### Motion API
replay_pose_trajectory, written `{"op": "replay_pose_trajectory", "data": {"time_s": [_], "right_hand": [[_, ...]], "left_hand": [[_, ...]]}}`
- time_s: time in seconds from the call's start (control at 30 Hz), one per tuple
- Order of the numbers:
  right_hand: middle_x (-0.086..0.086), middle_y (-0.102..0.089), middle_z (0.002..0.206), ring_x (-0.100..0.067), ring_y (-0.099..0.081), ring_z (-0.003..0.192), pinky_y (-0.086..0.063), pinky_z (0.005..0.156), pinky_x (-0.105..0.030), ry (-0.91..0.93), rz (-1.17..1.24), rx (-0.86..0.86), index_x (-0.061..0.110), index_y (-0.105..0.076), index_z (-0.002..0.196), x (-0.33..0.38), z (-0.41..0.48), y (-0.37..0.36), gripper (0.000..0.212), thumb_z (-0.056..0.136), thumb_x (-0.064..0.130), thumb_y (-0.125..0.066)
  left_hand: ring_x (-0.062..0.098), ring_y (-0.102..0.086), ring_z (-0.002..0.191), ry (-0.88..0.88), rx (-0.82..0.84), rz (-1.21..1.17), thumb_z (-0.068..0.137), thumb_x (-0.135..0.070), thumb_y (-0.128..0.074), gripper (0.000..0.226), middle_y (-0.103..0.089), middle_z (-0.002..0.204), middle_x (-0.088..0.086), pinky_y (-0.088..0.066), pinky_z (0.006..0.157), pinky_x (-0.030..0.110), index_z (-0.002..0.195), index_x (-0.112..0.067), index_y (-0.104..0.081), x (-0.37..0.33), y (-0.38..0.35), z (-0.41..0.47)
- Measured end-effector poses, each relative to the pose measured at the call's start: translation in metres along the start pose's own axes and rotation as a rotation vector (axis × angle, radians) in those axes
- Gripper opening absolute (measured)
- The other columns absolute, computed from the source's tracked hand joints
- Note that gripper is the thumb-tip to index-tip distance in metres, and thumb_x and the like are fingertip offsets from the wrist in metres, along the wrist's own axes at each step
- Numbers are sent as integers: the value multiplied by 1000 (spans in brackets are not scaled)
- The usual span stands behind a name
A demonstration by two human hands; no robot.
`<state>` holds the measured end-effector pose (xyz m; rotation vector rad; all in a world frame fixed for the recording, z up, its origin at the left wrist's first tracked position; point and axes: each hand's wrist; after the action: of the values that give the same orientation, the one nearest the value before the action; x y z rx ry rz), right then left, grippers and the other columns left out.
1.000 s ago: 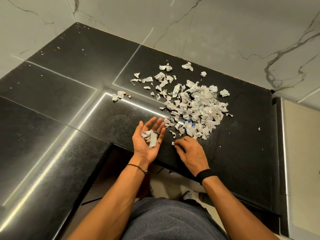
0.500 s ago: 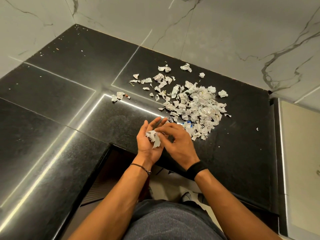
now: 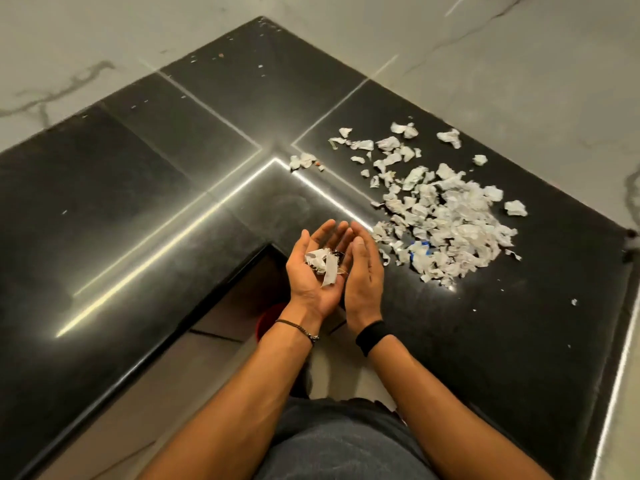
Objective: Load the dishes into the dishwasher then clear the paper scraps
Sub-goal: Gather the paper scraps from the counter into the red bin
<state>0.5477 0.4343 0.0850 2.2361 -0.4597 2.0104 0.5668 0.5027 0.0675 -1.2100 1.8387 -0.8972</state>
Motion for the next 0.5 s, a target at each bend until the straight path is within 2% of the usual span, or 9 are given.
{"op": "replay_pose_trajectory", "data": {"time_s": [0.1, 0.23, 0.3, 0.4, 0.5], "right_hand": [[2, -62, 137, -8, -57, 129, -44, 110, -30, -67, 19, 99, 22, -60, 133, -11, -23, -15, 39, 99, 34, -45], [1, -60, 140, -7, -56, 129, -45, 108, -27, -167, 38, 220, 14, -57, 139, -27, -54, -25, 46, 99, 32, -47], [-2, -59, 142, -9, -56, 131, -45, 111, -31, -220, 37, 256, 10, -55, 141, -46, -69, -25, 44, 101, 26, -50], [-1, -59, 142, -12, -54, 134, -43, 115, -41, -339, 18, 312, 14, -59, 136, -81, -87, -20, 36, 101, 17, -57], [1, -60, 141, -12, -53, 135, -41, 116, -42, -417, -35, 294, 24, -61, 130, -120, -97, -13, 33, 99, 12, -62]], "left_hand": [[34, -60, 123, -144, -89, -38, 106, -41, -41, 46, -66, 122, 20, -34, 121, 48, 119, -4, -64, -7, 16, -27], [34, -59, 125, -297, -235, -14, 108, -36, -39, 43, -68, 121, 20, -38, 118, 46, 121, -2, -62, -8, 44, -58], [34, -60, 122, -364, -298, 25, 108, -34, -38, 42, -68, 120, 20, -41, 116, 45, 118, -1, -62, -4, 64, -66], [36, -61, 122, -401, -402, 51, 108, -32, -39, 41, -68, 122, 21, -40, 117, 47, 116, -1, -64, 4, 99, -75], [39, -54, 134, -331, -556, 76, 107, -32, -41, 41, -61, 137, 25, -36, 120, 49, 118, -1, -66, 14, 136, -71]]}}
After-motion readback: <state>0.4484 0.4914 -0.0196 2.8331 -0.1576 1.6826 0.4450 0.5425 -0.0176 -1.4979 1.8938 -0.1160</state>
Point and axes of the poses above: each hand's wrist, its own z-axis towards the middle knuckle, its own y-axis out of the back of the hand, x = y × z
